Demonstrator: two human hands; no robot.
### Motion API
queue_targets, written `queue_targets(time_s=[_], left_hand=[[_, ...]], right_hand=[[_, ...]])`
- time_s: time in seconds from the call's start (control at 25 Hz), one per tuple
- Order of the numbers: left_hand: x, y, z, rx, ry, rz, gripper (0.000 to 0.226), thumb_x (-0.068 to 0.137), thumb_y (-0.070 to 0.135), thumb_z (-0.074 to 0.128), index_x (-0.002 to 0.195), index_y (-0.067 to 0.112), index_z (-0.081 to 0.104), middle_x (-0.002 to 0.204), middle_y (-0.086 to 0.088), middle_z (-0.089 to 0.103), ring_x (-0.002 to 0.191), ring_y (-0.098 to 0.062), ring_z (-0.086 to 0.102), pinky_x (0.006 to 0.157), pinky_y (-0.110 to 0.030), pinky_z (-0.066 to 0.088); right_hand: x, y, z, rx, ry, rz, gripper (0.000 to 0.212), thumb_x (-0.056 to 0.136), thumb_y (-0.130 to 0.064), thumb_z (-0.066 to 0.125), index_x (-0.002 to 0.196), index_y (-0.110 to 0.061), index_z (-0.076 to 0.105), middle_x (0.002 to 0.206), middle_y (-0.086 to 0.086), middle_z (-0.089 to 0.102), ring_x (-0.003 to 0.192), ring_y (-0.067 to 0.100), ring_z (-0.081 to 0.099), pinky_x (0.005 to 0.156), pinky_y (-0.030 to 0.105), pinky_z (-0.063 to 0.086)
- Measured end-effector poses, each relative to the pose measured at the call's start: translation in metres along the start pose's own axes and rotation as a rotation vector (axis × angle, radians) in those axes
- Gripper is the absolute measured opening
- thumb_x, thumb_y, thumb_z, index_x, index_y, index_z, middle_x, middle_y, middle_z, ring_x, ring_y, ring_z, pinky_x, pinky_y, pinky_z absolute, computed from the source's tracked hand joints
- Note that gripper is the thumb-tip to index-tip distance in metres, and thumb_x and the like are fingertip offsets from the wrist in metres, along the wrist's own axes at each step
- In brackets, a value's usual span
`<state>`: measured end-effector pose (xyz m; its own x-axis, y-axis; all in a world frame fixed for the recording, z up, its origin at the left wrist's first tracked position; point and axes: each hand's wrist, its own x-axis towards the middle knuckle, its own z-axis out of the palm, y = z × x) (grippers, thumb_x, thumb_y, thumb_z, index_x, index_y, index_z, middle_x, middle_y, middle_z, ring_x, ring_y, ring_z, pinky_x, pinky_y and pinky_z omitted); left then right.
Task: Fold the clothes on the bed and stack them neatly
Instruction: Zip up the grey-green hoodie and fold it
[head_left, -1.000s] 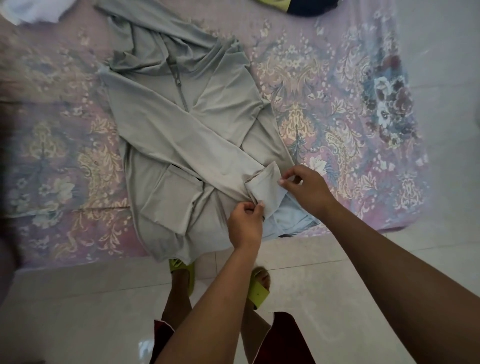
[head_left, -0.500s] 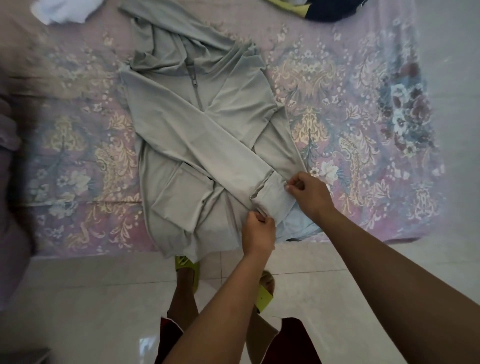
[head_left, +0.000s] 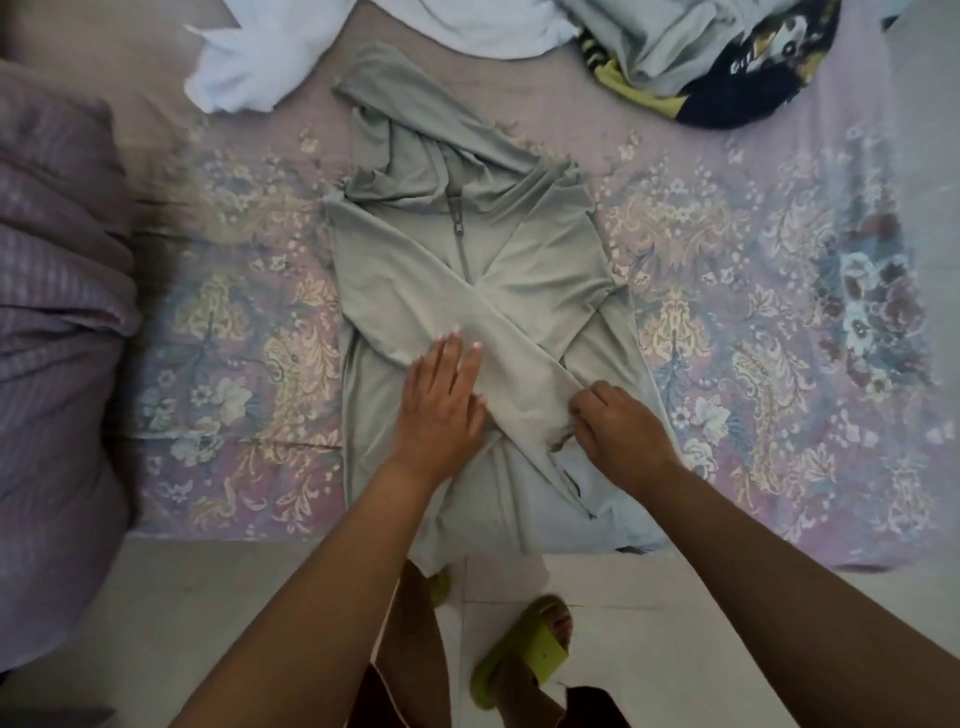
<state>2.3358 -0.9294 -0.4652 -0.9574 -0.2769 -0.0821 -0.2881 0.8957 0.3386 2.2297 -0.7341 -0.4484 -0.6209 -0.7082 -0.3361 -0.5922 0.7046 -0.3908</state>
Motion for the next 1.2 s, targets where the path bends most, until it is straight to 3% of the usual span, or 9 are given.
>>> queue_targets(time_s=[0.12, 0.28, 0.4, 0.52, 0.64, 0.8, 0.92, 1.08, 1.2], left_hand=[[0.030, -0.038, 0.001, -0.008, -0.118, -0.046, 0.061, 0.097, 0.022, 0.061, 0.152, 0.006, 0.040, 0.161, -0.022, 0.027, 0.150, -0.041, 0.026, 0.121, -0.057, 0.018], [0.082, -0.069, 0.001, 0.003, -0.048, -0.012, 0.063, 0.097, 0.031, 0.062, 0.152, 0.009, 0.041, 0.161, -0.022, 0.029, 0.150, -0.041, 0.026, 0.121, -0.056, 0.020], [0.137, -0.093, 0.002, 0.008, -0.015, -0.030, 0.065, 0.097, 0.036, 0.061, 0.153, 0.010, 0.041, 0.161, -0.023, 0.028, 0.149, -0.041, 0.026, 0.121, -0.057, 0.020], [0.154, -0.100, 0.019, 0.031, 0.083, -0.033, 0.063, 0.092, 0.039, 0.061, 0.148, 0.011, 0.049, 0.155, -0.022, 0.041, 0.144, -0.042, 0.038, 0.116, -0.060, 0.029], [0.158, -0.108, 0.036, 0.070, 0.168, 0.000, 0.064, 0.089, 0.042, 0.050, 0.147, 0.014, 0.050, 0.155, -0.019, 0.043, 0.142, -0.040, 0.040, 0.119, -0.059, 0.020], [0.159, -0.111, 0.041, 0.117, 0.178, 0.022, 0.064, 0.087, 0.042, 0.049, 0.144, 0.014, 0.054, 0.153, -0.020, 0.046, 0.141, -0.040, 0.038, 0.124, -0.053, 0.002], [0.157, -0.111, 0.045, 0.113, 0.170, 0.022, 0.064, 0.085, 0.042, 0.049, 0.142, 0.015, 0.056, 0.151, -0.018, 0.048, 0.142, -0.037, 0.034, 0.124, -0.052, 0.002], [0.157, -0.112, 0.042, 0.104, 0.100, 0.009, 0.065, 0.083, 0.043, 0.051, 0.142, 0.018, 0.057, 0.150, -0.016, 0.050, 0.141, -0.037, 0.034, 0.125, -0.051, 0.002], [0.155, -0.108, 0.041, 0.082, 0.069, -0.003, 0.066, 0.081, 0.044, 0.052, 0.143, 0.019, 0.056, 0.151, -0.014, 0.049, 0.143, -0.035, 0.031, 0.125, -0.051, 0.003]], right_hand=[[0.032, -0.009, 0.001, 0.024, -0.176, 0.037, 0.021, 0.103, -0.014, 0.052, 0.109, 0.002, 0.064, 0.114, 0.025, 0.063, 0.103, 0.042, 0.062, 0.079, 0.049, 0.049], [0.100, -0.037, -0.022, 0.124, -0.061, 0.100, 0.019, 0.102, -0.014, 0.054, 0.104, 0.002, 0.064, 0.106, 0.026, 0.064, 0.095, 0.042, 0.063, 0.075, 0.048, 0.047], [0.193, -0.059, -0.044, 0.148, -0.001, 0.095, 0.020, 0.102, -0.012, 0.053, 0.109, 0.002, 0.066, 0.113, 0.027, 0.063, 0.103, 0.042, 0.061, 0.083, 0.048, 0.046], [0.279, -0.072, -0.066, 0.126, 0.104, 0.073, 0.025, 0.102, -0.008, 0.051, 0.118, 0.005, 0.066, 0.120, 0.028, 0.061, 0.112, 0.044, 0.056, 0.089, 0.048, 0.045], [0.358, -0.088, -0.079, 0.099, 0.170, 0.079, 0.030, 0.103, -0.010, 0.051, 0.127, 0.005, 0.062, 0.131, 0.028, 0.056, 0.122, 0.045, 0.049, 0.095, 0.051, 0.042], [0.440, -0.118, -0.094, 0.018, 0.048, 0.088, 0.046, 0.107, -0.032, 0.046, 0.144, -0.006, 0.046, 0.147, 0.019, 0.044, 0.135, 0.039, 0.038, 0.105, 0.050, 0.036], [0.488, -0.129, -0.103, 0.041, 0.008, 0.119, 0.054, 0.106, -0.045, 0.045, 0.150, -0.014, 0.038, 0.152, 0.016, 0.038, 0.140, 0.038, 0.033, 0.109, 0.051, 0.033], [0.513, -0.153, -0.090, -0.163, -0.113, 0.113, 0.066, 0.096, -0.060, 0.054, 0.151, -0.030, 0.033, 0.157, 0.015, 0.023, 0.145, 0.038, 0.022, 0.113, 0.056, 0.027], [0.512, -0.168, -0.078, -0.329, -0.146, 0.013, 0.058, 0.100, -0.049, 0.053, 0.150, -0.025, 0.038, 0.154, 0.016, 0.026, 0.141, 0.038, 0.026, 0.111, 0.053, 0.030]])
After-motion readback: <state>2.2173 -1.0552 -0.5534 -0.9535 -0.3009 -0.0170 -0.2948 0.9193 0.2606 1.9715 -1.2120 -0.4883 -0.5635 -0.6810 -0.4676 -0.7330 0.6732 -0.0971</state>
